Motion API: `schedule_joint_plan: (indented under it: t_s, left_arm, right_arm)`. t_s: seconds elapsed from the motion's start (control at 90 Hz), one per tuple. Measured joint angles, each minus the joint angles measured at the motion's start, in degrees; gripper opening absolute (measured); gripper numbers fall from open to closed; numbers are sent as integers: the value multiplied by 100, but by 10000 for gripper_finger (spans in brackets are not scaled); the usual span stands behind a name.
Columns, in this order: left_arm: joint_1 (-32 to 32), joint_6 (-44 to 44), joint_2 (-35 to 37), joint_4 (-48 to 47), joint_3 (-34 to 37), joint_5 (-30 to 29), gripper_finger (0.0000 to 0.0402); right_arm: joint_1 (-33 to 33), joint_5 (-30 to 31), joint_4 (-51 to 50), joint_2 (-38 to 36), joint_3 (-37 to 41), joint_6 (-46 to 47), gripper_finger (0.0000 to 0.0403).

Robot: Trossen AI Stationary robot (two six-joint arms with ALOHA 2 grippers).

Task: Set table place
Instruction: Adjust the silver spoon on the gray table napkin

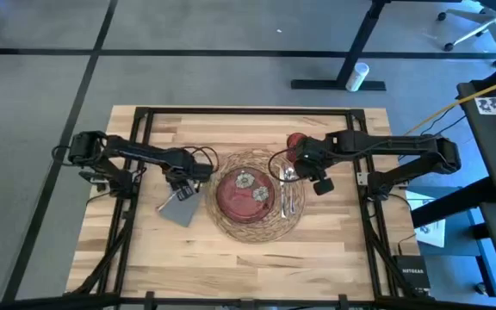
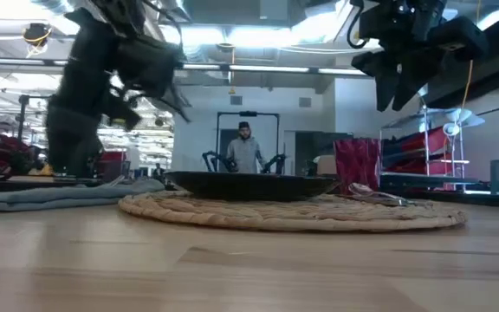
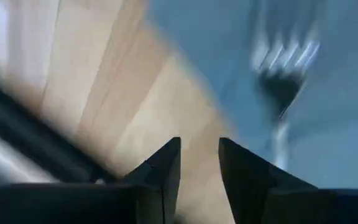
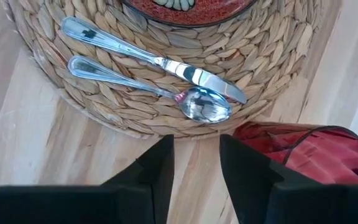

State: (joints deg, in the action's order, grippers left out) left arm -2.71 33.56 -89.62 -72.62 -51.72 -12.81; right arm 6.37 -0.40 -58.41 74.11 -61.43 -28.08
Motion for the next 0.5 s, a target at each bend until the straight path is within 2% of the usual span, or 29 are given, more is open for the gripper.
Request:
schedule_joint_plan:
  t_s: [0.089,0.167,0.367,0.5]
  left_arm:
    - [295,433,0,-450,0,79,89]
    - [636,792,2,-444,0,231,84]
    - [1452,1310,4,876,280,929,60]
    - [1699,1737,4,1231,566,1001,45]
  right_arm:
    - [-2,-30,0,0,0,66,115]
    - [-2,-84,0,0,0,87,115]
    - [-2,-362,41,0,0,96,115]
    - [-2,-474,57,0,0,122,115]
